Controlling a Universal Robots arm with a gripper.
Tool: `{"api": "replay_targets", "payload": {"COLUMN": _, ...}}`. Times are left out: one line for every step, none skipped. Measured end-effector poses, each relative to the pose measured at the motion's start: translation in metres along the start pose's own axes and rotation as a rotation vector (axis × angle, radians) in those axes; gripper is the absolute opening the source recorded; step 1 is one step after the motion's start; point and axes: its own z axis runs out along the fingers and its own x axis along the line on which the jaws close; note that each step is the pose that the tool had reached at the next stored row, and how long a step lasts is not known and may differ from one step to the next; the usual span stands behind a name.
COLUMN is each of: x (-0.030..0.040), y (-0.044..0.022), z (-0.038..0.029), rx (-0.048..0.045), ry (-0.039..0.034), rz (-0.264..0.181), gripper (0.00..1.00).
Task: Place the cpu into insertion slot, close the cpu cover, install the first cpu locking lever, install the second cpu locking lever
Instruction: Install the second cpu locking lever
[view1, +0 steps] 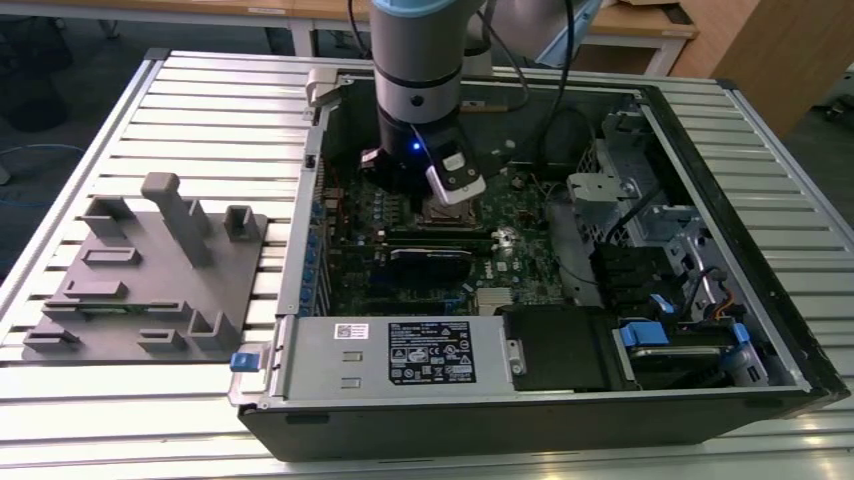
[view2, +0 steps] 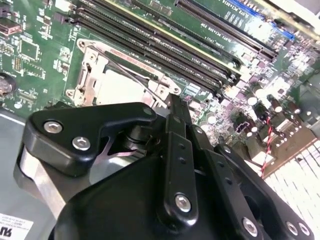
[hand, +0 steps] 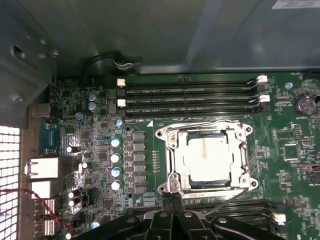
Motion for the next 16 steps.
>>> {"api": "replay_targets", "payload": {"x": 0.0000, "y": 0.0001, "z": -0.0006, "rx": -0.0001, "ry": 0.0000, "rz": 0.000, "gripper": 0.10}}
{"api": "replay_targets", "payload": {"x": -0.0001, "y": 0.0002, "z": -0.0011, "rx": -0.0001, "ry": 0.0000, "rz": 0.000, "gripper": 0.10}}
{"api": "replay_targets", "payload": {"x": -0.0001, "y": 0.0003, "z": -0.0017, "rx": -0.0001, "ry": 0.0000, "rz": 0.000, "gripper": 0.10}}
{"api": "replay_targets", "payload": {"x": -0.0001, "y": 0.0004, "z": -0.0025, "rx": -0.0001, "ry": 0.0000, "rz": 0.000, "gripper": 0.10}}
{"api": "replay_targets", "payload": {"x": -0.0002, "y": 0.0004, "z": -0.0031, "rx": -0.0001, "ry": 0.0000, "rz": 0.000, "gripper": 0.10}}
{"api": "replay_targets", "payload": {"x": -0.0002, "y": 0.0005, "z": -0.0033, "rx": -0.0002, "ry": -0.0001, "rz": 0.000, "gripper": 0.10}}
{"api": "replay_targets", "payload": {"x": -0.0002, "y": 0.0005, "z": -0.0032, "rx": -0.0003, "ry": -0.0001, "rz": 0.000, "gripper": 0.10}}
{"api": "replay_targets", "payload": {"x": -0.0002, "y": 0.0005, "z": -0.0033, "rx": -0.0004, "ry": -0.0002, "rz": 0.000, "gripper": 0.10}}
{"api": "replay_targets", "payload": {"x": -0.0002, "y": 0.0005, "z": -0.0033, "rx": -0.0003, "ry": -0.0002, "rz": 0.000, "gripper": 0.10}}
{"api": "replay_targets", "payload": {"x": -0.0002, "y": 0.0005, "z": -0.0034, "rx": -0.0001, "ry": -0.0001, "rz": 0.000, "gripper": 0.10}}
{"api": "replay_targets", "payload": {"x": -0.0002, "y": 0.0005, "z": -0.0036, "rx": -0.0001, "ry": 0.0000, "rz": 0.000, "gripper": 0.10}}
{"api": "replay_targets", "payload": {"x": -0.0002, "y": 0.0005, "z": -0.0043, "rx": 0.0004, "ry": 0.0003, "rz": 0.000, "gripper": 0.10}}
{"api": "replay_targets", "payload": {"x": -0.0004, "y": 0.0011, "z": -0.0082, "rx": 0.0001, "ry": 0.0001, "rz": 0.000, "gripper": 0.10}}
{"api": "replay_targets", "payload": {"x": -0.0005, "y": 0.0014, "z": -0.0106, "rx": 0.0000, "ry": 0.0000, "rz": 0.000, "gripper": 0.10}}
{"api": "replay_targets", "payload": {"x": -0.0007, "y": 0.0018, "z": -0.0131, "rx": -0.0001, "ry": -0.0001, "rz": 0.000, "gripper": 0.10}}
{"api": "replay_targets", "payload": {"x": -0.0008, "y": 0.0022, "z": -0.0157, "rx": 0.0000, "ry": 0.0000, "rz": 0.000, "gripper": 0.10}}
